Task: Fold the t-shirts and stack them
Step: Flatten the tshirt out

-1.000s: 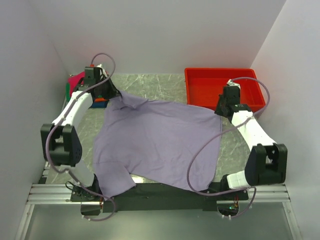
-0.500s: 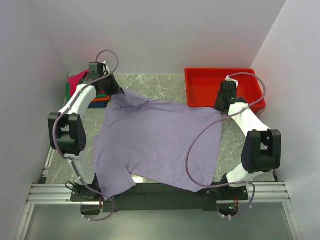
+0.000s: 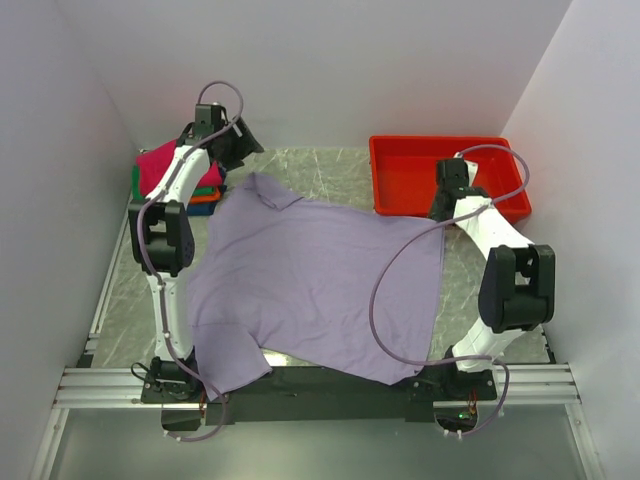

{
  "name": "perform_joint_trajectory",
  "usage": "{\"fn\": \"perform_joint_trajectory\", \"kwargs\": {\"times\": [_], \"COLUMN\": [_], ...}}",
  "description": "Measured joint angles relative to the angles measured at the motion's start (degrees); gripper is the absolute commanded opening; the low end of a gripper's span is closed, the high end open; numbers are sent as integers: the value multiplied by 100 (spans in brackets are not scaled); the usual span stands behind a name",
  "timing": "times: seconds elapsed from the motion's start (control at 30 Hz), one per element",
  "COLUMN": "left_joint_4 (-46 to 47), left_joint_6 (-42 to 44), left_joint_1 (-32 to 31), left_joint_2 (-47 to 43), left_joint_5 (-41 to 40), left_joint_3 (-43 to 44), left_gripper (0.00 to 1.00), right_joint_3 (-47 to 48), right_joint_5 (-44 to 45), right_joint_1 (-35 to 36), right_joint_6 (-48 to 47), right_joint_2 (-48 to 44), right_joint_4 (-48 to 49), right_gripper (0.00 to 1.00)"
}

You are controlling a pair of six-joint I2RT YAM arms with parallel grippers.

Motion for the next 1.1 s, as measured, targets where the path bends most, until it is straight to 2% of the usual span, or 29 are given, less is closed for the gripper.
{"fn": "perform_joint_trajectory", "kwargs": {"times": [0.03, 0.17, 0.27, 0.4, 0.57, 0.73, 0.9, 1.1], "left_joint_4": [0, 72, 173, 201, 173, 105, 66, 175], "left_joint_6": [-52, -127, -111, -7, 127, 142, 109, 94], "left_joint_1": [-2, -2, -28, -98, -256, -564, -796, -1023], "left_joint_2": [90, 116, -186, -1176, -2826, -3960, -4120, -3823], "left_joint_5": [-39, -120, -162, -216, -328, -417, -431, -468], "left_joint_3": [162, 317, -50, -1270, -3060, -4301, -4892, -4924], "left_gripper": [89, 91, 92, 93, 93, 93, 93, 94], "right_joint_3": [138, 490, 603, 420, -319, -1021, -1255, -883], "right_joint_5": [13, -4, -109, -363, -855, -1303, -1488, -1513], "right_joint_1": [-2, -4, 0, 111, 542, 903, 909, 927], "right_joint_6": [-2, 11, 11, 9, 55, 339, 535, 518], "right_joint_2": [39, 44, -72, -632, -1661, -1976, -1663, -881], "right_joint_4": [-105, -258, -271, -356, -398, -424, -492, -411], "right_gripper": [44, 48, 48, 48, 48, 48, 48, 47]}}
